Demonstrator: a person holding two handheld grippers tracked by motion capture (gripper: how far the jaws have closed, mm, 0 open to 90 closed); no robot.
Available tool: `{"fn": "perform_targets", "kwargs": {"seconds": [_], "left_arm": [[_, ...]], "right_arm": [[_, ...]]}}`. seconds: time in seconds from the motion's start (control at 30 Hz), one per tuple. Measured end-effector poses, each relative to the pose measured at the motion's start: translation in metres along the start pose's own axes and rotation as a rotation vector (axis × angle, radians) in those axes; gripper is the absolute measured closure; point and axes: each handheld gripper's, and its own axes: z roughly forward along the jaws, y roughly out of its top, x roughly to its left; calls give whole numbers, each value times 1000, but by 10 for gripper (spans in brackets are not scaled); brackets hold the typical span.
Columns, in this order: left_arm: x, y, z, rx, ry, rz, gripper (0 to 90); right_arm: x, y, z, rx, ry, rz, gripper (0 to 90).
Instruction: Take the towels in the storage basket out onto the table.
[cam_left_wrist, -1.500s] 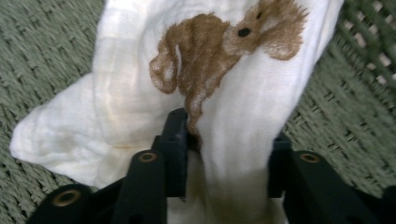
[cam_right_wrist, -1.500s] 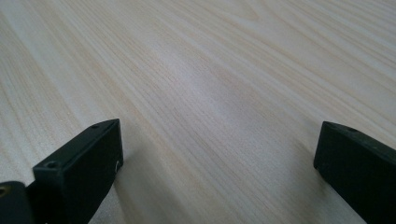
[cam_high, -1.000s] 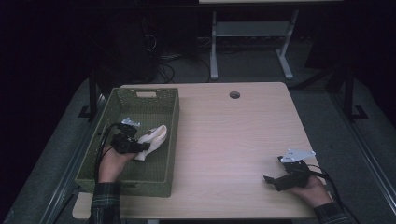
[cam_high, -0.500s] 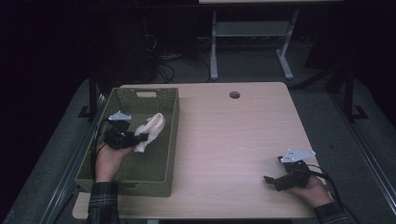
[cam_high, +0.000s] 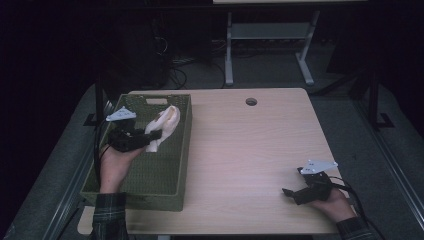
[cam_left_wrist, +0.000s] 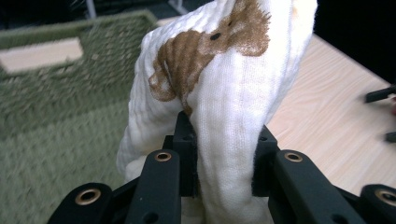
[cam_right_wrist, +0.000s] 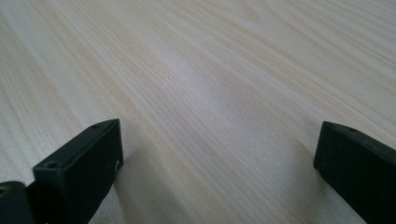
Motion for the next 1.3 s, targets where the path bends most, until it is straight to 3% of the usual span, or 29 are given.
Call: {"fn": "perform_targets", "kwargs": {"seconds": [0.3, 0.6, 1.0, 1.3], "left_arm": [[-27, 20, 5, -52, -113, 48, 706], [-54, 34, 25, -57, -176, 93, 701], [-97, 41, 72, 1, -268, 147, 694], [-127, 36, 103, 55, -304, 189, 696]], "right_arm": [[0, 0, 0, 0, 0, 1, 10], [0, 0, 0, 1, 0, 2, 10], [0, 0, 0, -1, 1, 3, 10], [0, 0, 0, 0, 1, 5, 10]]}}
